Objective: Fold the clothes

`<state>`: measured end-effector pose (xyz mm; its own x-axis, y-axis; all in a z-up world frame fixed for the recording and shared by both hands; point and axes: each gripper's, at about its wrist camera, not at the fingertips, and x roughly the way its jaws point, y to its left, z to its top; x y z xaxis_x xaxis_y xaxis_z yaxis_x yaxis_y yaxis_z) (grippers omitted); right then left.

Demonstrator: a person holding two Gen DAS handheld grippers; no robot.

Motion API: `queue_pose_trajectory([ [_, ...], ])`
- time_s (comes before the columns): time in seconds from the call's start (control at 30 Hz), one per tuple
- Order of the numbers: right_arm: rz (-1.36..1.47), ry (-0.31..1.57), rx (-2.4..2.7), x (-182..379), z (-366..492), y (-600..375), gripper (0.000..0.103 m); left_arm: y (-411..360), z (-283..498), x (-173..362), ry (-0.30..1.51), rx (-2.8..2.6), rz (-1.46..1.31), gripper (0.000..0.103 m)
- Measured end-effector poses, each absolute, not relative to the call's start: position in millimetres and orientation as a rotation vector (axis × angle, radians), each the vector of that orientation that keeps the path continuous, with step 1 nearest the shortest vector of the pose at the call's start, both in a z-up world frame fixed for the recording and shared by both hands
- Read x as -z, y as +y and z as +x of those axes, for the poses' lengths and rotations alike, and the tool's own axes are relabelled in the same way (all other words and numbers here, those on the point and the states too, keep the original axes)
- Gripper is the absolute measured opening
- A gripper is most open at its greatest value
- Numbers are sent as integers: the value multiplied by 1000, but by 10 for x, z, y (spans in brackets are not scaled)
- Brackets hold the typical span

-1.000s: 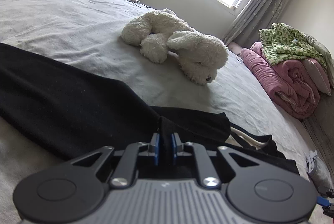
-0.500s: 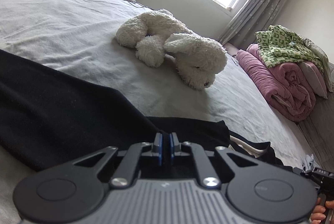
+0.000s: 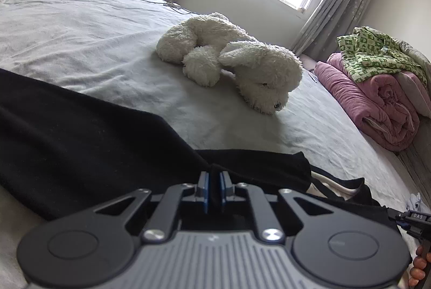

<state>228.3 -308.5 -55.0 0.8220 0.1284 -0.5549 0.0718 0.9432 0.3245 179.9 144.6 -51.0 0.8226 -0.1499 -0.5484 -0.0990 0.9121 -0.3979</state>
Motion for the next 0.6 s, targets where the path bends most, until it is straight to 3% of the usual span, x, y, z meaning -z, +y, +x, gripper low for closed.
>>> queue_pose_trajectory([
  [0.07, 332, 597, -28, 481, 2204, -3083, 39, 1463, 1769, 457, 621, 27, -430, 18],
  [0.6, 282, 675, -97, 224, 1438, -2946, 39, 1350, 1356, 248, 761, 0, -358, 25],
])
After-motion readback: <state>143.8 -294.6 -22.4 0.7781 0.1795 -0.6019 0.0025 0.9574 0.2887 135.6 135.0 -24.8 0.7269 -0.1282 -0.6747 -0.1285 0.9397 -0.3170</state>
